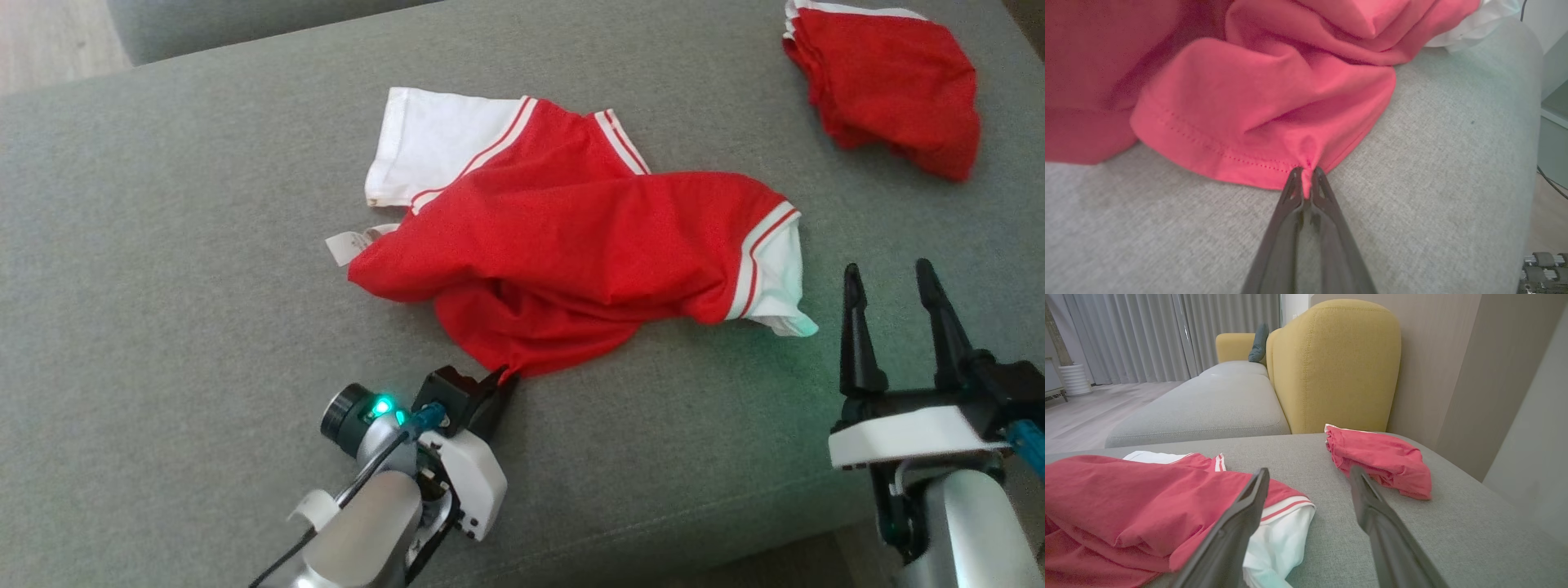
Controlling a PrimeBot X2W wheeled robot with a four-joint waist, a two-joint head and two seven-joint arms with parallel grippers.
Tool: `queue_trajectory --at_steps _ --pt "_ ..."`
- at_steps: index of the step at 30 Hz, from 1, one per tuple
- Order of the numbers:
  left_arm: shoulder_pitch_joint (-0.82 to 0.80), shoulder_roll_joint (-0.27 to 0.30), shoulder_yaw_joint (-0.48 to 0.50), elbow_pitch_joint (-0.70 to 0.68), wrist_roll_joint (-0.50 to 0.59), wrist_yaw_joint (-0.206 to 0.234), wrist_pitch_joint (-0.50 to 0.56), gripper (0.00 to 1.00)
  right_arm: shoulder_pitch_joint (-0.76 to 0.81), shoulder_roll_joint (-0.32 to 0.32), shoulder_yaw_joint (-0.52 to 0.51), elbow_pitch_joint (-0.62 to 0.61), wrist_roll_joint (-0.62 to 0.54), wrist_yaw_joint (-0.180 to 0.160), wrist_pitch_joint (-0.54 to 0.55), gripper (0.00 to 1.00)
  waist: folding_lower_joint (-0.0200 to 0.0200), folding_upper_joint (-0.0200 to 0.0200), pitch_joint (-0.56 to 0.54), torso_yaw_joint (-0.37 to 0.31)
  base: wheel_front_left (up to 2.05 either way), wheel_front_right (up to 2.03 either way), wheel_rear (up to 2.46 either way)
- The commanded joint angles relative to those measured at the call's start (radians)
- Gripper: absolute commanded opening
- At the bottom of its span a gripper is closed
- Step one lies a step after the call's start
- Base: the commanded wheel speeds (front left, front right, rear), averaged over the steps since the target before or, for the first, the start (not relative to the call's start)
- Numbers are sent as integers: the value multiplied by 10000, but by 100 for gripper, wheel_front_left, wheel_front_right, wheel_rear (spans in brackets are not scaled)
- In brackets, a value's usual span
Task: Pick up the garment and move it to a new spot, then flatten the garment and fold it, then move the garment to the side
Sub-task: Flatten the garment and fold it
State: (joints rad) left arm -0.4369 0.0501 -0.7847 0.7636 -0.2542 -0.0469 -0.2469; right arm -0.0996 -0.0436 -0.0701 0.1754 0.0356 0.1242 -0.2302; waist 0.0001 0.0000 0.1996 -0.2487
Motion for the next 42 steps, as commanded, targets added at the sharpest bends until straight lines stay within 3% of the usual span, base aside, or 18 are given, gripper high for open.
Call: queue_trajectory --at_steps 1,9,16,24,31,32,35,42 --pt "-335 1 193 -101 -94 73 -47 0 -433 -66 158 -263 75 65 -125 100 -1 0 -21 57 0 0 0" --pt "-264 269 759 -495 -591 453 -139 0 -393 -66 -261 -265 35 65 -178 100 -1 0 -290 811 0 0 0" --pt "1203 1694 1696 -3327 -561 1089 -146 0 -232 -66 -701 -275 -51 65 -170 100 -1 0 -593 1849 0 0 0" --pt "3050 3004 2586 -5399 -1053 1994 255 0 -171 -66 -753 -234 -74 65 -77 100 -1 0 -647 2341 0 0 0" --pt "3984 3006 2926 -5307 -1750 2268 459 0 -248 -66 -688 -88 -117 65 -25 100 -1 0 -598 2338 0 0 0" --pt "4010 2965 2981 -5168 -1804 2316 417 9 -263 -66 -679 -62 -127 65 -18 100 -1 0 -591 2327 0 0 0" --pt "4002 2812 3149 -4835 -1930 2395 224 100 -291 -66 -669 1 -159 65 -9 100 -1 0 -588 2304 0 0 0" --pt "3800 2517 3855 -5162 -1897 2574 -123 100 -285 -66 -740 40 -249 65 51 100 -1 0 -710 2363 0 0 0"
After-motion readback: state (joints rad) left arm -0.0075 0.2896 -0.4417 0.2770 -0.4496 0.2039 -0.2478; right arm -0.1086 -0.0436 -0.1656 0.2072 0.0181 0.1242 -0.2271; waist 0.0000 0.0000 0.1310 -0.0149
